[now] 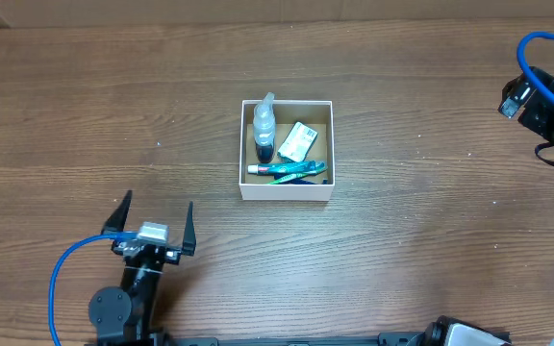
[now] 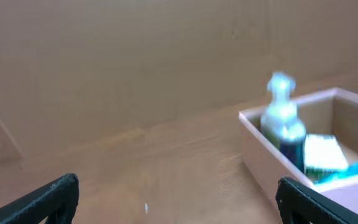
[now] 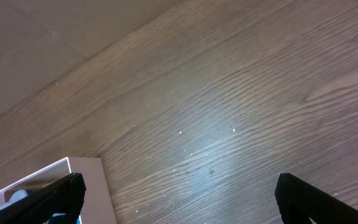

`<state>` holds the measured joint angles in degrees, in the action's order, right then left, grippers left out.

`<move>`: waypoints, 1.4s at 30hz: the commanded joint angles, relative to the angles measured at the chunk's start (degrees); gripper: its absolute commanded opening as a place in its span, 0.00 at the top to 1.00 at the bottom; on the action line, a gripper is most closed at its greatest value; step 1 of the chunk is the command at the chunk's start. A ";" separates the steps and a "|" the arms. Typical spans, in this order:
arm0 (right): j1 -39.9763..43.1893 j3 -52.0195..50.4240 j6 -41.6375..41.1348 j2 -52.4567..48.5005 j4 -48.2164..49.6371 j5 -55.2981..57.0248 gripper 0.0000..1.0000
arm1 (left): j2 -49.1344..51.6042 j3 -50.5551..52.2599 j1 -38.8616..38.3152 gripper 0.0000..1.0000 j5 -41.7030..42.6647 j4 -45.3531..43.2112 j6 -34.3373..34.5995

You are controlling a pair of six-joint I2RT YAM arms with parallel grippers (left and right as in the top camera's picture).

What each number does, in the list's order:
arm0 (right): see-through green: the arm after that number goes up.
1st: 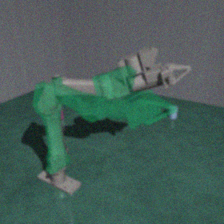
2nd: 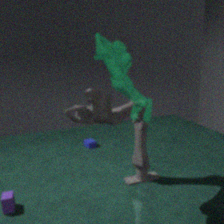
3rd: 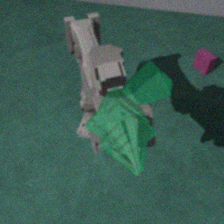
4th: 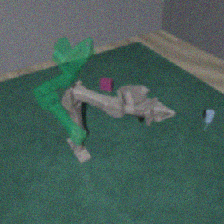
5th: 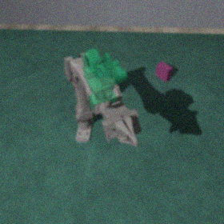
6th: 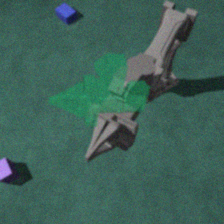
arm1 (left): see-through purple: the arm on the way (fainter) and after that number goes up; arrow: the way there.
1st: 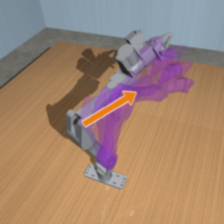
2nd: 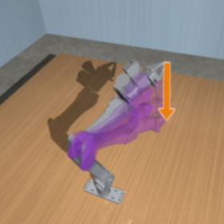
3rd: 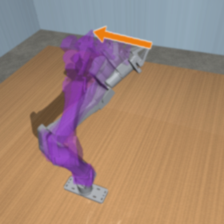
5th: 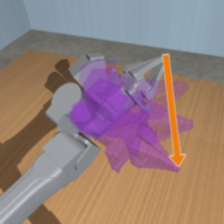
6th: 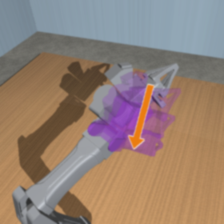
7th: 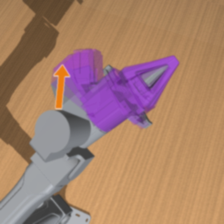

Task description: Pack container

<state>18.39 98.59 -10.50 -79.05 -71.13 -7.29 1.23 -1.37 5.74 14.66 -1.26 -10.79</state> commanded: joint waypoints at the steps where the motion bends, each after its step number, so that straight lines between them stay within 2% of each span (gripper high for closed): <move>1: 0.17 1.03 0.02 0.15 0.35 -0.31 0.00 | -1.07 1.09 0.35 0.00 -3.48 4.90 0.44; 30: -0.26 1.01 0.02 0.68 0.35 -0.31 0.00 | -0.98 1.09 0.33 0.00 -4.55 4.63 0.55; 33: -1.99 1.01 0.02 4.83 0.35 -0.33 0.00 | -0.98 1.09 0.33 0.00 -4.55 4.63 0.55; 36: -7.61 0.52 0.02 13.94 1.75 -0.44 0.00 | -0.98 1.09 0.33 0.00 -4.52 4.63 0.55; 38: -13.00 -2.32 0.02 20.65 9.94 -0.31 0.00 | -0.98 1.09 0.33 0.00 -4.52 4.63 0.55; 42: -18.05 -12.20 0.00 31.34 25.46 -0.37 0.00 | -0.98 1.09 0.33 0.00 -4.52 4.63 0.55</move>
<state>2.39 92.99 -10.41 -52.66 -50.35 -7.97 0.91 -0.58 5.74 10.79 3.44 -10.79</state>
